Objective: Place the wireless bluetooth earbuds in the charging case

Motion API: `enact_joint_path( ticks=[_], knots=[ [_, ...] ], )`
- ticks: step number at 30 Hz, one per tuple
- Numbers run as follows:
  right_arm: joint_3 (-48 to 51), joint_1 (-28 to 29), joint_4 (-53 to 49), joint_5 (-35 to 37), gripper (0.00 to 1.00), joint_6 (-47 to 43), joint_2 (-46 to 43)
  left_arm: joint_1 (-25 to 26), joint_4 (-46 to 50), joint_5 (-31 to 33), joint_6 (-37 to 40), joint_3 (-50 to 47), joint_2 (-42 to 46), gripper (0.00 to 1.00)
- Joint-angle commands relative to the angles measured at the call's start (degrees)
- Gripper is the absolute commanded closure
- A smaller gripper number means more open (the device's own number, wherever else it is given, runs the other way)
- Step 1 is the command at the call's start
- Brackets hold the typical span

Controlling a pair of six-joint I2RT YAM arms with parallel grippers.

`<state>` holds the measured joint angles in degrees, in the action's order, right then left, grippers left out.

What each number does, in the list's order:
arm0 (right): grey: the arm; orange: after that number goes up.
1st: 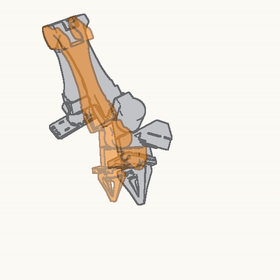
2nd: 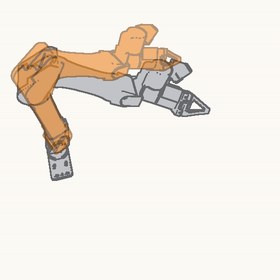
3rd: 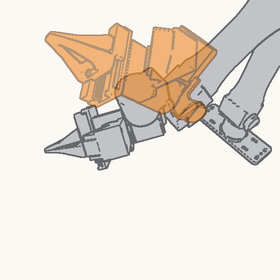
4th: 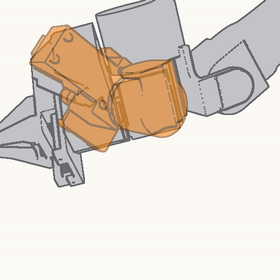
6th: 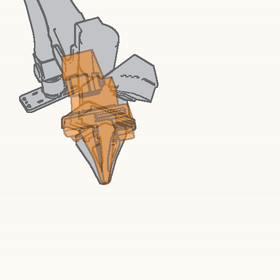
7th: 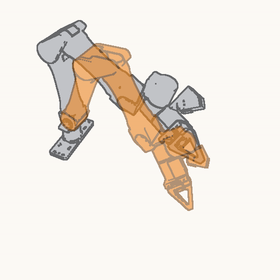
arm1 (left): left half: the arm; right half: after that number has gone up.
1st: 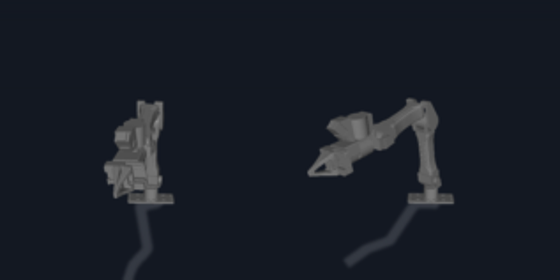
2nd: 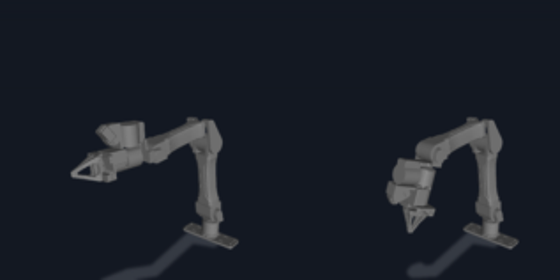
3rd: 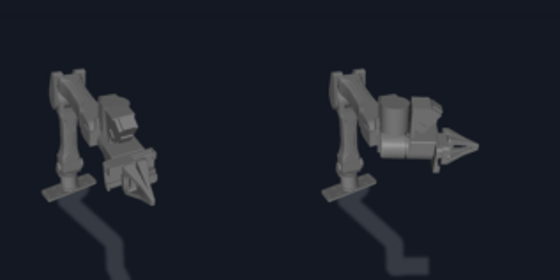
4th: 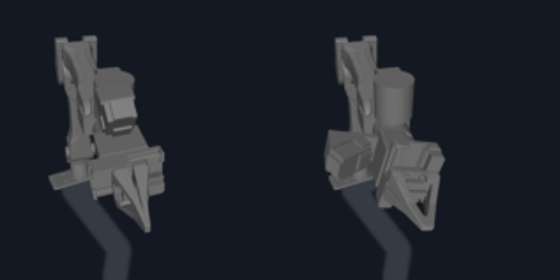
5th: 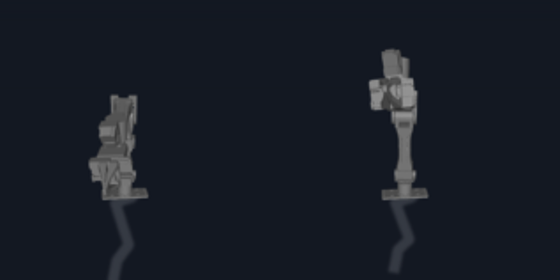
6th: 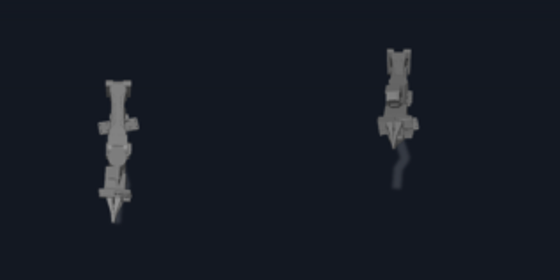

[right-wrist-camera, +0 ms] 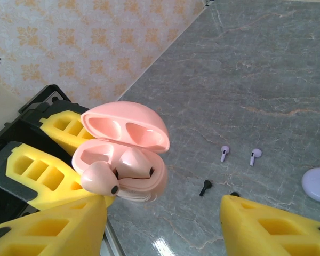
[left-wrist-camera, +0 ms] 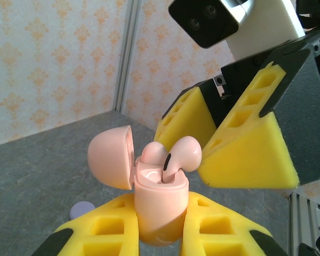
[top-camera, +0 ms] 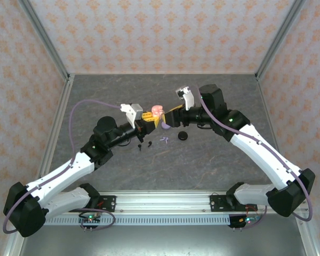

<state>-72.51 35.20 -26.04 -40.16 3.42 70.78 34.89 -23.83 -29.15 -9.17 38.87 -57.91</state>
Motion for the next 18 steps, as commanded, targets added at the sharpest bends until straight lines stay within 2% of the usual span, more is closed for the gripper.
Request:
enact_joint_path(
  ticks=[1, 9, 18],
  knots=[
    [-1.78, -0.20, 2.66, -1.56, 0.42, 0.57, 0.16, 0.26, -1.60, 0.45, 0.20, 1.03, 0.12, 1.00],
    [-2.26, -0.20, 1.63, -2.55, 0.42, -0.15, -0.01, 0.26, -1.79, 0.62, 0.03, 0.85, 0.34, 1.00],
    [-1.05, -0.20, -2.72, 3.48, 0.39, -2.26, -2.66, 0.28, -1.76, 0.76, 0.12, 0.50, 0.80, 1.00]
  ],
)
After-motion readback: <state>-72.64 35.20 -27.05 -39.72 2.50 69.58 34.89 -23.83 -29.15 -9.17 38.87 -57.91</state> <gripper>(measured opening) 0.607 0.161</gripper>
